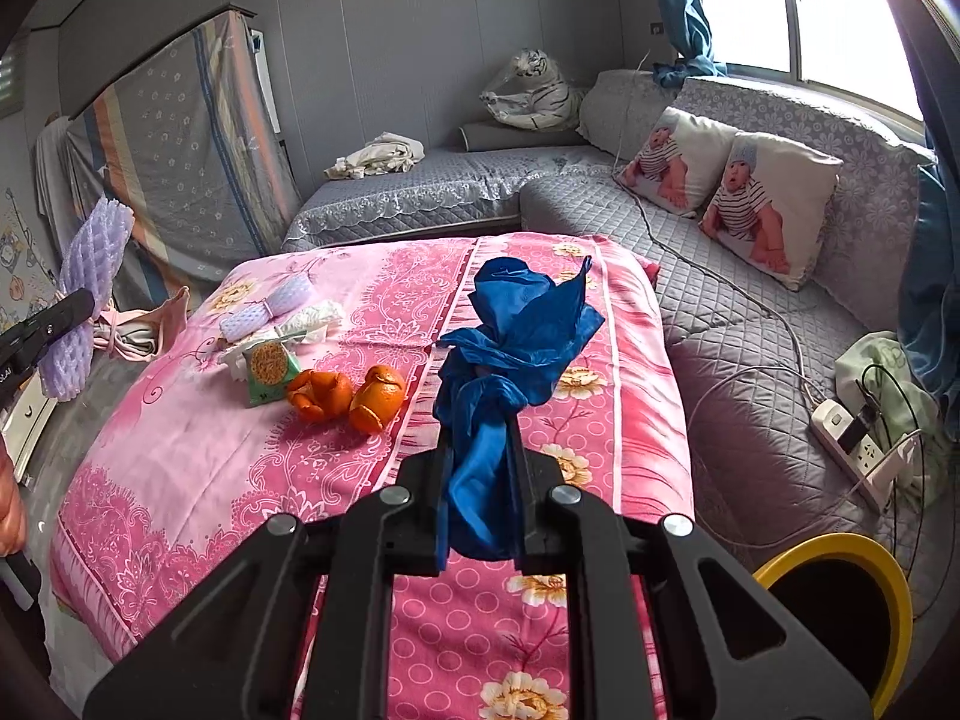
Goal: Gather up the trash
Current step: 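Lift the net and glove and carry both tools over the yellow bin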
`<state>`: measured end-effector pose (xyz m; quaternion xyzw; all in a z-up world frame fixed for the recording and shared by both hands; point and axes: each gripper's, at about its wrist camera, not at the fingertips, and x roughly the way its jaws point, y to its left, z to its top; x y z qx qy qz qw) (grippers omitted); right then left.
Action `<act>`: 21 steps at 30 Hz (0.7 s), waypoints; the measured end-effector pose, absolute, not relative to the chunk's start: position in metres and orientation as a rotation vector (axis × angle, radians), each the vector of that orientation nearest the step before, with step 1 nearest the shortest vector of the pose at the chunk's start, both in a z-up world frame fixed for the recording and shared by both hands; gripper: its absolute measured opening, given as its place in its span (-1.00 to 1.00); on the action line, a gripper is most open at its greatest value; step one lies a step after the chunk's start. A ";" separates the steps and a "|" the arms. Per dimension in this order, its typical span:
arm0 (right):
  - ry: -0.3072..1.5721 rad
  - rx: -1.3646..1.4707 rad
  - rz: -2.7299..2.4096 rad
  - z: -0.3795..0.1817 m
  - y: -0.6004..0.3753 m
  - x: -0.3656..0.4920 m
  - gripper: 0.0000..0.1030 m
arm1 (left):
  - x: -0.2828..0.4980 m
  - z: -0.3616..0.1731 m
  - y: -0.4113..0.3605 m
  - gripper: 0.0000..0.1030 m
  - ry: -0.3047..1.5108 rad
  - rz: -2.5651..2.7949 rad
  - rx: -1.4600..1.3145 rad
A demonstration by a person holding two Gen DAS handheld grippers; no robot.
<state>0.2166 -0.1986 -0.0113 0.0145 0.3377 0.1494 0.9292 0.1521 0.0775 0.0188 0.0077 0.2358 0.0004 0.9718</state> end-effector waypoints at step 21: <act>0.665 0.140 0.110 -0.018 -0.312 0.189 -0.75 | 0.168 0.018 -0.057 -0.54 0.483 -0.303 0.063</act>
